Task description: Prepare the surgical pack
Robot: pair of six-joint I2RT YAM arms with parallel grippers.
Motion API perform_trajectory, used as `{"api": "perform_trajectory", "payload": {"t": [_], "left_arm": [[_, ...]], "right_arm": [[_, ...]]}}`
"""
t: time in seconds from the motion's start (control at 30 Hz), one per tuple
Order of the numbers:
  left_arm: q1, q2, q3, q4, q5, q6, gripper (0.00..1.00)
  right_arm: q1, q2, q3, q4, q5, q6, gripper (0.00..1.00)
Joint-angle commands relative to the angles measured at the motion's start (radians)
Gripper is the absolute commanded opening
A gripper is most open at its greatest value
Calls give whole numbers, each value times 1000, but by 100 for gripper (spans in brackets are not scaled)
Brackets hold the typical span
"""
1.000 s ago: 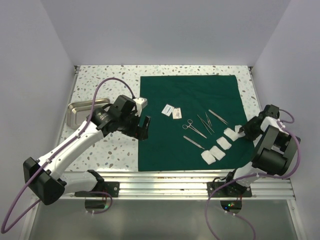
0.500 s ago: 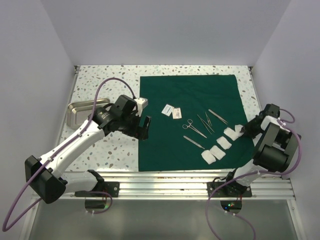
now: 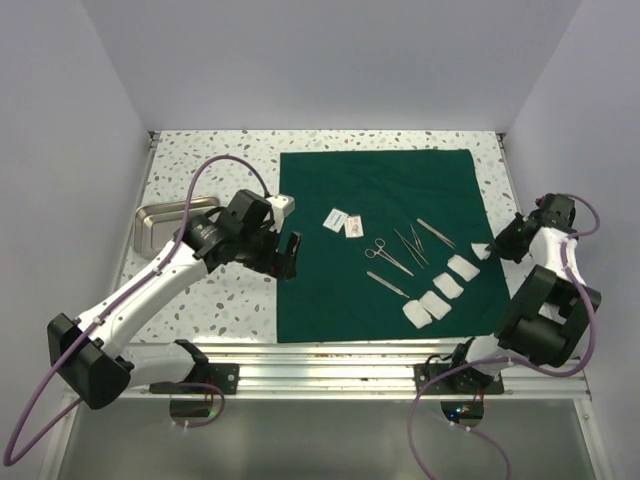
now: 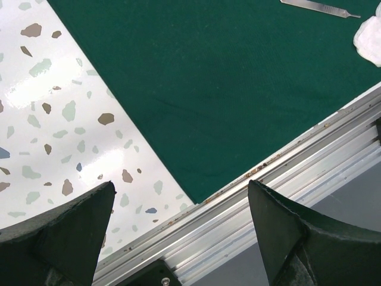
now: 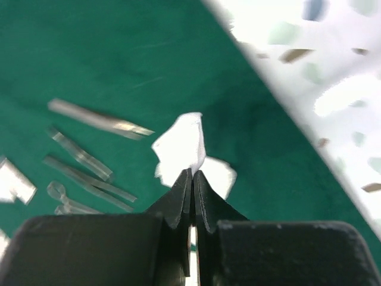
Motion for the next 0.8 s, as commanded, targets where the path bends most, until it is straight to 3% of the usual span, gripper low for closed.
{"api": "perform_trajectory", "payload": {"t": [0.0, 0.07, 0.23, 0.43, 0.77], "left_arm": [[-9, -54, -9, 28, 21, 24, 97], [-19, -69, -10, 23, 18, 27, 97], [-33, -112, -32, 11, -4, 30, 98], [-47, -135, -36, 0, -30, 38, 98], [-45, -128, -30, 2, -53, 44, 99]], "right_arm": [[-1, -62, 5, -34, -209, -111, 0], [0, -65, 6, -45, -306, -144, 0], [0, -14, 60, -166, -335, -258, 0], [7, -14, 3, -131, -302, -318, 0], [117, 83, 54, -158, -158, -396, 0]]}}
